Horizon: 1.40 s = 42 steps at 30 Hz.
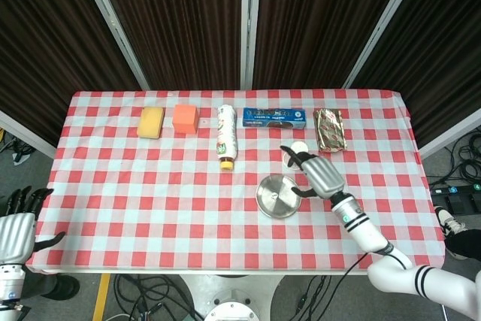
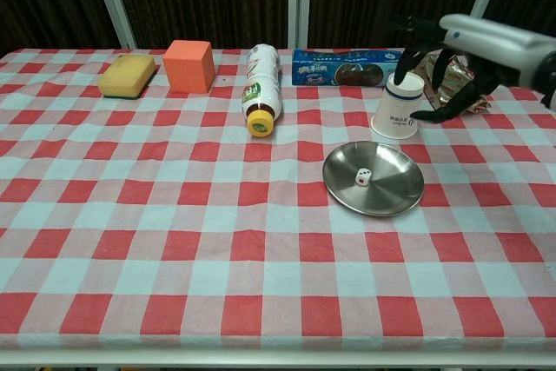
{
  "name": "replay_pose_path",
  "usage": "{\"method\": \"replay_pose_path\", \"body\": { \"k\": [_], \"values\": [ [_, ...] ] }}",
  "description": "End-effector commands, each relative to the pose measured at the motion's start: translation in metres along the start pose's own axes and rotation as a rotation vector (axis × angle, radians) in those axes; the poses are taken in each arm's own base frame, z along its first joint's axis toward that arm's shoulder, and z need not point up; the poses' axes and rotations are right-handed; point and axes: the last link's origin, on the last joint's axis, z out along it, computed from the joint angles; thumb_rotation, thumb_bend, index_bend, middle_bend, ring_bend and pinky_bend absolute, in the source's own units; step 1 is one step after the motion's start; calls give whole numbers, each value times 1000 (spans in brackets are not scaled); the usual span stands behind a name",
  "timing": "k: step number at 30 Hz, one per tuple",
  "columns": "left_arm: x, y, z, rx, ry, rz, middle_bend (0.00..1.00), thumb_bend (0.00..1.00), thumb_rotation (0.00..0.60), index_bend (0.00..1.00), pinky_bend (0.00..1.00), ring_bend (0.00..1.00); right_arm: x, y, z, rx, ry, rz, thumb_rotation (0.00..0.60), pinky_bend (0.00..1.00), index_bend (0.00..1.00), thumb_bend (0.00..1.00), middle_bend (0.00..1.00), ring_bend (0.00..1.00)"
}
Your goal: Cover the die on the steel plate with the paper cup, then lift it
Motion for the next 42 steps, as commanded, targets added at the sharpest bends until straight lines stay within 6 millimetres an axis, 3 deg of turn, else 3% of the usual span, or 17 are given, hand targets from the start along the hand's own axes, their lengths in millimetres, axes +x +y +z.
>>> {"method": "replay_pose_path", "body": {
  "k": [1,5,10,17,24,31,36,42],
  "values": [
    [0,1,1,-6,4,1,142,21,600,158,46,46,29,35,-13,-116,99,198,600,291,37,128,291,145],
    [0,2,1,-12,3,6,142,22,600,157,45,47,21,53,-5,-199,85,308,600,182,37,128,225,59],
    [-1,0,0,-5,-4,7,142,22,600,158,46,46,4,64,16,-273,33,390,600,168,20,126,199,48],
    [-2,1,-1,4,-14,10,142,22,600,157,46,46,-17,62,46,-307,-65,400,600,148,4,125,175,33],
    [-1,0,-1,8,-18,10,142,22,600,157,46,46,-28,58,67,-348,-95,505,600,137,116,202,193,33],
    [-1,0,-1,12,-20,10,142,21,600,158,45,46,-37,59,77,-368,-97,523,600,136,199,242,217,39],
    [-2,-1,-2,15,-23,8,142,22,600,158,46,46,-40,54,78,-341,-97,530,600,136,381,311,273,47],
    [-2,-2,-3,21,-22,7,142,21,600,158,45,47,-31,35,57,-166,-117,466,600,134,449,325,309,62]
  ]
}}
